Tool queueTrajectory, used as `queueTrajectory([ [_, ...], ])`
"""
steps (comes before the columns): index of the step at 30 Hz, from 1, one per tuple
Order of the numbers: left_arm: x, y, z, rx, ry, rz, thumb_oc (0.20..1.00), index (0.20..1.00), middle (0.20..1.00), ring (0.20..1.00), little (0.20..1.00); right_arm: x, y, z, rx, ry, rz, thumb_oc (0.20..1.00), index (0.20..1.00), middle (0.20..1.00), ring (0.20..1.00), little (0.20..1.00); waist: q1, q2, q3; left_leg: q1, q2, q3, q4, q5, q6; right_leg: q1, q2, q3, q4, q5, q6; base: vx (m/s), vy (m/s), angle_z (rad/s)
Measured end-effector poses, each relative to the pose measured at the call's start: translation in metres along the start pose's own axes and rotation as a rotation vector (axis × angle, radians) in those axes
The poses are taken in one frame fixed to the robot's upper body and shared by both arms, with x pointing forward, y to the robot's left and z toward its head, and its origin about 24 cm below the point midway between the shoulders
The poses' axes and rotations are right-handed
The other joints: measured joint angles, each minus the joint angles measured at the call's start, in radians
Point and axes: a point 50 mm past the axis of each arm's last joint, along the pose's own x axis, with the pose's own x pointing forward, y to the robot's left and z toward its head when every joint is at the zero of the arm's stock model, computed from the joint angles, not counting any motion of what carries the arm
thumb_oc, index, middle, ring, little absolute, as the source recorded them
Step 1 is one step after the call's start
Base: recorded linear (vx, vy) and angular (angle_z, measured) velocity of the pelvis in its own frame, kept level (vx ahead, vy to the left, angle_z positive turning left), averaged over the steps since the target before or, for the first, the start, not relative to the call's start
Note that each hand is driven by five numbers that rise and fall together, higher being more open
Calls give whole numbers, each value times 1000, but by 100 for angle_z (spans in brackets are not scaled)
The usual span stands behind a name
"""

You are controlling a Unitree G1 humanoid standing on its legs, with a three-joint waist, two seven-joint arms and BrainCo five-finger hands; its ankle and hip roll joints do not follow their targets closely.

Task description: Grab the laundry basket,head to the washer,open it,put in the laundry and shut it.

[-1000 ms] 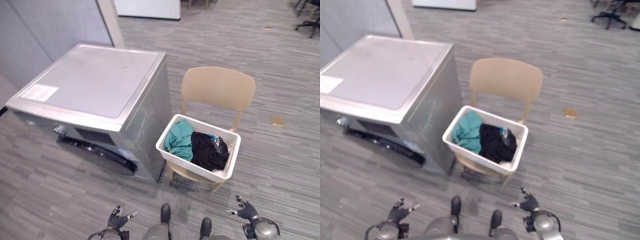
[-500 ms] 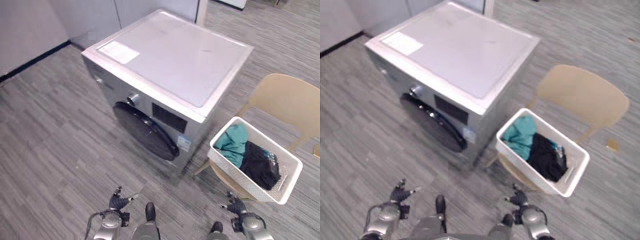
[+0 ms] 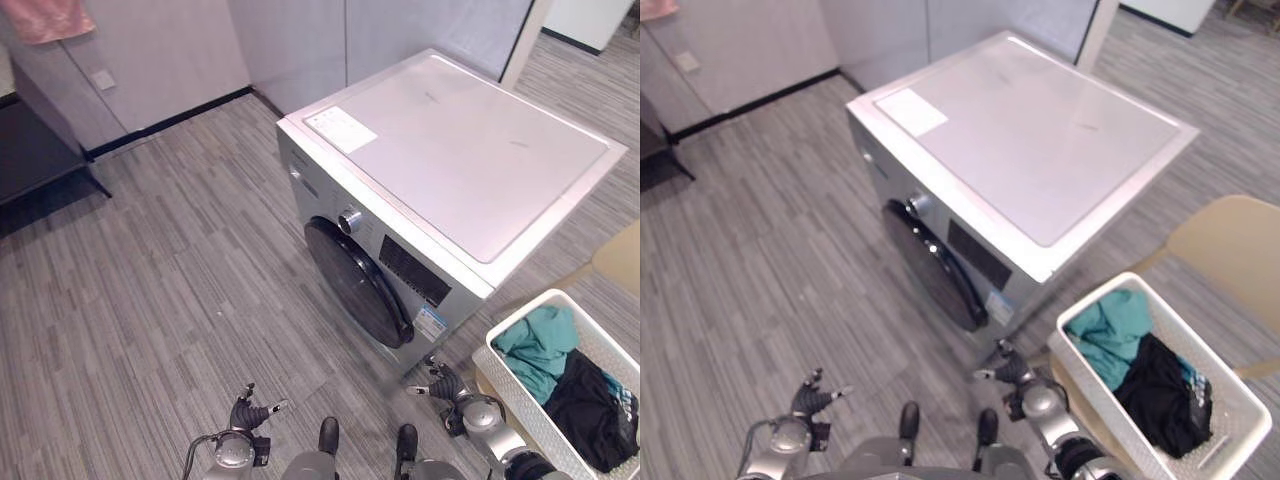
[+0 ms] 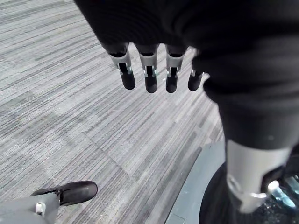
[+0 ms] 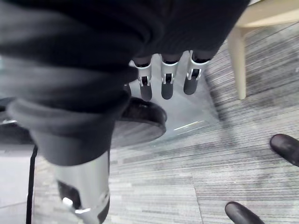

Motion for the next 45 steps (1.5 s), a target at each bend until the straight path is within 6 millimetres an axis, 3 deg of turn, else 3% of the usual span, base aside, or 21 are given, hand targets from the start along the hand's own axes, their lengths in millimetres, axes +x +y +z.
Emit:
queueTrajectory([
  [6,-9,0,-20,29,45,-3,1000,1000,1000,1000,1000,-1,-7,39,-31,-173,-17,1000,1000,1000,1000,1000,7,14,-18,7,1,-14,-3,-4,-8,14,6,-17,0,-3,-4,20,6,8],
  [8,-12,0,-26,28,59,-1,1000,1000,1000,1000,1000,-4,-17,56,-79,-250,-66,1000,1000,1000,1000,1000,20,18,-23,6,0,-13,-3,-4,-8,14,5,-17,0,-4,-4,-10,16,0],
  [12,-15,1,-29,24,63,2,1000,1000,1000,1000,1000,-2,-26,66,-63,-287,-125,1000,1000,1000,1000,1000,29,15,-29,-15,-2,-27,-4,0,-12,-1,3,-30,2,-3,-4,-39,39,9],
  [20,-13,-1,-20,25,29,-8,1000,1000,1000,1000,1000,10,-29,70,-13,-250,-188,1000,1000,1000,1000,1000,77,12,-22,-106,-9,-69,0,32,-18,-73,-5,-74,5,4,2,-71,55,16],
  [28,1,4,15,37,-73,0,1000,1000,1000,1000,1000,17,-38,87,107,-274,-256,1000,1000,1000,1000,1000,81,-2,42,-194,-18,-120,-2,49,-38,-131,-6,-127,5,10,5,-41,58,17],
  [31,4,6,22,39,-91,6,1000,1000,1000,1000,1000,17,-31,90,103,-280,-224,1000,1000,1000,1000,1000,86,-8,54,-204,-17,-123,-2,51,-40,-138,-5,-135,5,10,5,7,34,4],
  [32,5,5,24,40,-97,4,1000,1000,1000,1000,1000,17,-19,94,69,-290,-167,1000,1000,1000,1000,1000,97,-7,56,-207,-18,-127,0,51,-39,-139,-6,-144,5,10,5,-9,-9,20],
  [33,8,0,37,55,-136,-14,1000,1000,1000,1000,1000,18,12,109,-20,-328,-1,1000,1000,1000,1000,1000,152,2,63,-214,-17,-148,0,54,-43,-137,-2,-161,5,6,0,-15,-47,31],
  [34,8,-3,42,63,-159,-24,1000,1000,1000,1000,1000,19,24,122,-20,-349,56,1000,1000,1000,1000,1000,181,6,69,-221,-17,-165,0,60,-47,-138,0,-182,5,4,-3,-33,-66,32],
  [37,14,-12,69,102,-238,-57,1000,1000,1000,1000,1000,16,40,192,-60,-504,172,1000,1000,1000,1000,1000,249,21,118,-223,-9,-213,1,74,-63,-125,12,-230,5,4,-16,-10,-42,56],
  [38,15,-13,79,105,-269,-61,1000,1000,1000,1000,1000,2,43,241,-22,-675,221,1000,1000,1000,1000,1000,285,26,140,-232,-9,-240,1,78,-70,-119,16,-258,6,-3,-25,21,-63,69],
  [40,16,-15,82,109,-278,-67,1000,1000,1000,1000,1000,-20,49,296,10,-848,263,1000,1000,1000,1000,1000,328,29,150,-245,-12,-260,1,79,-73,-122,19,-278,6,-9,-30,85,-108,56],
  [41,16,-13,85,98,-281,-68,1000,1000,1000,1000,1000,-55,51,358,44,-1050,297,1000,1000,1000,1000,1000,360,30,150,-255,-22,-302,1,82,-77,-114,16,-318,6,-19,-27,144,-129,78],
  [43,17,-10,88,105,-293,-63,1000,1000,1000,1000,1000,-83,40,393,96,-1201,281,1000,1000,1000,1000,1000,378,24,148,-253,-28,-338,1,78,-83,-92,11,-336,5,-38,-19,92,-64,78],
  [45,17,-2,88,121,-299,-47,1000,1000,1000,1000,1000,-109,30,410,153,-1343,259,1000,1000,1000,1000,1000,404,3,145,-247,-50,-346,1,80,-80,-74,-6,-328,5,-51,-7,28,-9,54],
])
